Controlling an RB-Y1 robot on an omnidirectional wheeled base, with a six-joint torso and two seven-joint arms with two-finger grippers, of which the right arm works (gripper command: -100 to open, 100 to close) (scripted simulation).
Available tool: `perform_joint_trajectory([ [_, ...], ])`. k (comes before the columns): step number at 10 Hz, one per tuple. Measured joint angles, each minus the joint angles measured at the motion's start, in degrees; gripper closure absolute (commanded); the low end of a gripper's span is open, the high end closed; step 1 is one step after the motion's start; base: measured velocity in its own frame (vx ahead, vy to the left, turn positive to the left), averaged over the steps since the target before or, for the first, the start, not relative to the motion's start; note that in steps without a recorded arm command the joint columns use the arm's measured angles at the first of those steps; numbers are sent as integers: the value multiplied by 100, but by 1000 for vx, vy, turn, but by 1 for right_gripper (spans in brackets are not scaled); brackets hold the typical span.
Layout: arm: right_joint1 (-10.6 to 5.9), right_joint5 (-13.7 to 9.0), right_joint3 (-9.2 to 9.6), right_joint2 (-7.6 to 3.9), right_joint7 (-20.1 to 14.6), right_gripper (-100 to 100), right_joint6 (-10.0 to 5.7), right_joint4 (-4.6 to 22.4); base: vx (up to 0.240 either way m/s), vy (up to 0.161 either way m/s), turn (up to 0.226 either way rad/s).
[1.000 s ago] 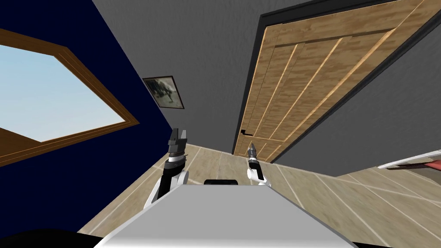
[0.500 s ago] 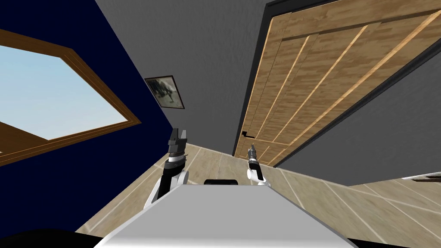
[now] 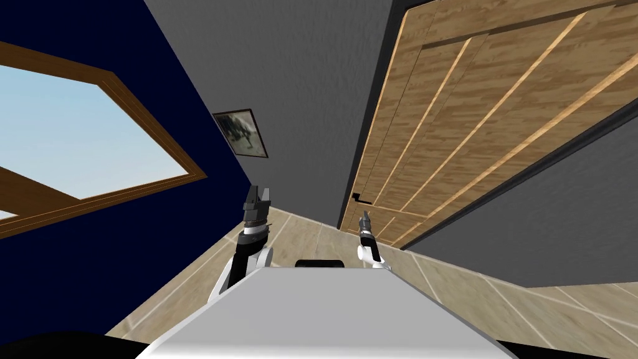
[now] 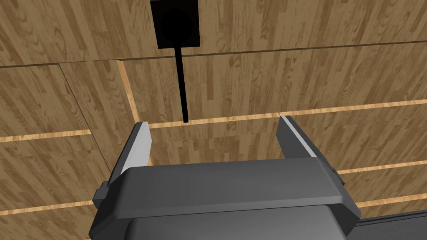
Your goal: Pull the door open
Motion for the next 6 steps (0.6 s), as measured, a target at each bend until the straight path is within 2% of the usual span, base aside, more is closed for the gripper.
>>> perform_joint_trajectory([
  [4,-231,-99,-24,-22,52,-100,-134,573,73,-55,75],
  [5,-260,-128,-34,-29,74,-100,-129,647,33,-24,24],
  [6,-264,-131,-36,-29,80,-100,-125,652,137,-6,138],
])
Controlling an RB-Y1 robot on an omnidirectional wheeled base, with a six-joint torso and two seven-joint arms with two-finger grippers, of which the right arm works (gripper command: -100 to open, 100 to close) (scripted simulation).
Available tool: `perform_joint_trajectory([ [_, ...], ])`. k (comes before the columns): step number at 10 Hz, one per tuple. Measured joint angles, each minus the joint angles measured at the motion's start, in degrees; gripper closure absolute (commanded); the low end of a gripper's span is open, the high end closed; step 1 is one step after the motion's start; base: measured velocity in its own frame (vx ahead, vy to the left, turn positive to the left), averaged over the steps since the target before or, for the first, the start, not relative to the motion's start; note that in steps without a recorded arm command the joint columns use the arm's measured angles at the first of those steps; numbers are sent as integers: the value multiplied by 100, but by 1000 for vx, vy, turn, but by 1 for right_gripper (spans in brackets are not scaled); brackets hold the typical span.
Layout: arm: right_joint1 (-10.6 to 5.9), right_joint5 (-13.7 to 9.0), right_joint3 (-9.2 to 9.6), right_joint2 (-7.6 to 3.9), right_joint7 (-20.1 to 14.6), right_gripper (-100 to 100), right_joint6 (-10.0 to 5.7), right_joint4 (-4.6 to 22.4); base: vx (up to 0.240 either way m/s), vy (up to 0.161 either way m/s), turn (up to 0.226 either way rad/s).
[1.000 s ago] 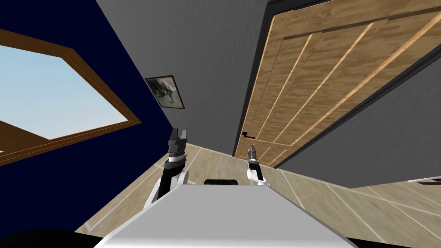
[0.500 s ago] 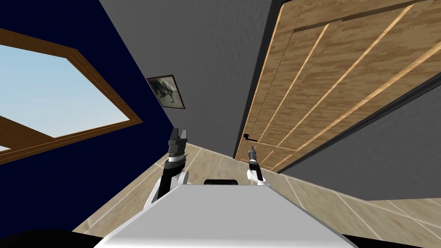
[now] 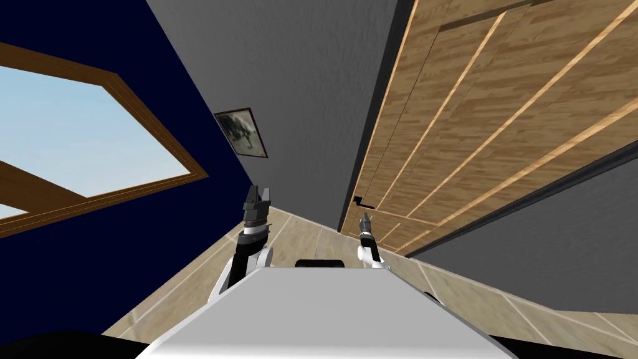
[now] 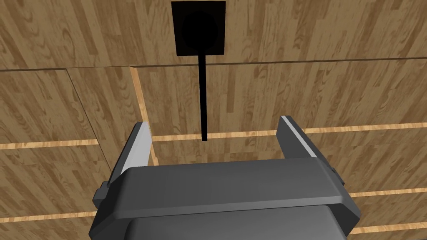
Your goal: Pull the door open
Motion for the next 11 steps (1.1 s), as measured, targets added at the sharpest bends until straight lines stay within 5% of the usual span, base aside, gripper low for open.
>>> perform_joint_trajectory([
  [4,218,-93,-64,-291,-270,-100,-86,32,193,-4,125],
  [6,191,-147,-98,-476,-475,-100,-246,319,162,-27,80],
  [8,346,-193,-134,-606,-573,-100,-199,175,117,-26,63],
  [9,352,-197,-137,-617,-587,100,-192,167,-15,3,-24],
  [11,337,-193,-136,-613,-575,100,-203,168,-28,7,0],
])
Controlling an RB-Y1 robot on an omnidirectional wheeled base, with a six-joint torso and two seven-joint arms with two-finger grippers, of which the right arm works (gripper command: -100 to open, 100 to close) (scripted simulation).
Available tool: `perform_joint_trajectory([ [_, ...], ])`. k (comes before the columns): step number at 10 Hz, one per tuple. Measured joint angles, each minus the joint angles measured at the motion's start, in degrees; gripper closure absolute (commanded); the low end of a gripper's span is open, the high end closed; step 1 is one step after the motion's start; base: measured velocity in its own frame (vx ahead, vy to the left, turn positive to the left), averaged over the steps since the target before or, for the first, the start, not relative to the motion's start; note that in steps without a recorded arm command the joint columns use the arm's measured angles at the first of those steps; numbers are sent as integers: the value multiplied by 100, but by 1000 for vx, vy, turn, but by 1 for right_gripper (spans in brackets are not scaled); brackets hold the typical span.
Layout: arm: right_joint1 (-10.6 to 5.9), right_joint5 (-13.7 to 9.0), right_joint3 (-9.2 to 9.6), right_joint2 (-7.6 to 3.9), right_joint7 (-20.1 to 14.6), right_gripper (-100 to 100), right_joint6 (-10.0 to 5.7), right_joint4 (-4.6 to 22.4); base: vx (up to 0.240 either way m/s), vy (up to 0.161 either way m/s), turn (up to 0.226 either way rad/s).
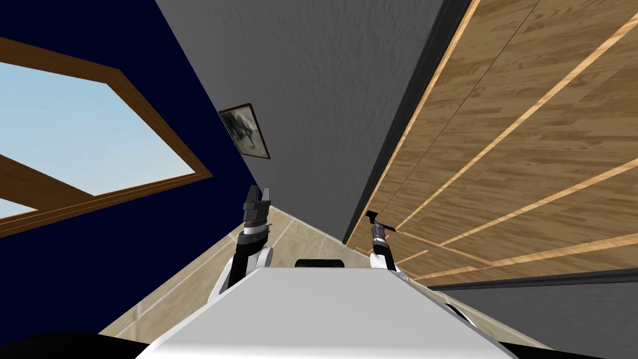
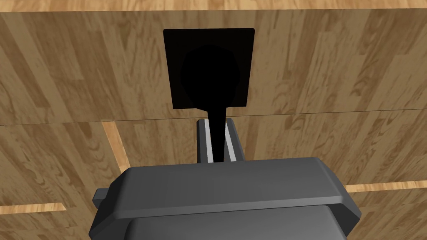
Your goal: Pull the door open
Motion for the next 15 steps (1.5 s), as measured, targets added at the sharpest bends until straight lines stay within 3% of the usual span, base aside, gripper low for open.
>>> perform_joint_trajectory([
  [4,11,2,6,10,4,100,15,13,-34,-4,33],
  [15,-36,111,158,-199,-324,100,-75,195,-219,-39,185],
])
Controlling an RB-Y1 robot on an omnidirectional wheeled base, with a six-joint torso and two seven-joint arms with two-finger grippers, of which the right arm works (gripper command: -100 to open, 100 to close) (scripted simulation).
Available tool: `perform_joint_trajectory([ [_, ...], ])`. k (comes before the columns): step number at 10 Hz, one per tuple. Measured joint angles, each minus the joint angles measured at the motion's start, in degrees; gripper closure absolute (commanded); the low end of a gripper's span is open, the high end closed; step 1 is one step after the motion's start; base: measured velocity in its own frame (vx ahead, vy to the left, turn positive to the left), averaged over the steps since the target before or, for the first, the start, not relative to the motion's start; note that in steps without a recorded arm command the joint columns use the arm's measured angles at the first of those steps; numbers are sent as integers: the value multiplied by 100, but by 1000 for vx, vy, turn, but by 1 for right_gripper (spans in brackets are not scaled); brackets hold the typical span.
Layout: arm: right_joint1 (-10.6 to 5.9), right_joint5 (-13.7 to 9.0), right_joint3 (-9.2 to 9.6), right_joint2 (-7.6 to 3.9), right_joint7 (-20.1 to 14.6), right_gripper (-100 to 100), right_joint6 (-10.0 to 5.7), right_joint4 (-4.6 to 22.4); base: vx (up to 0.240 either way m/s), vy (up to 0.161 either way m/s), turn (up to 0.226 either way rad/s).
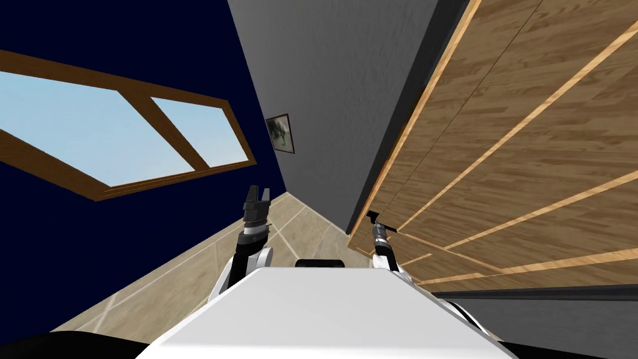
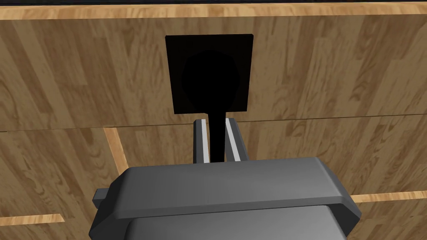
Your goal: Pull the door open
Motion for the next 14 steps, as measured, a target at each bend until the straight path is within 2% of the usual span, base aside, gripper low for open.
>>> perform_joint_trajectory([
  [4,23,62,95,-30,-91,100,-11,-21,-171,-13,83],
  [9,174,262,396,-186,-414,100,-77,-135,-257,-22,101],
  [12,228,332,519,-219,-516,100,-95,-152,-174,-15,83],
  [14,228,388,626,-296,-642,100,-195,-130,-271,-47,115],
])
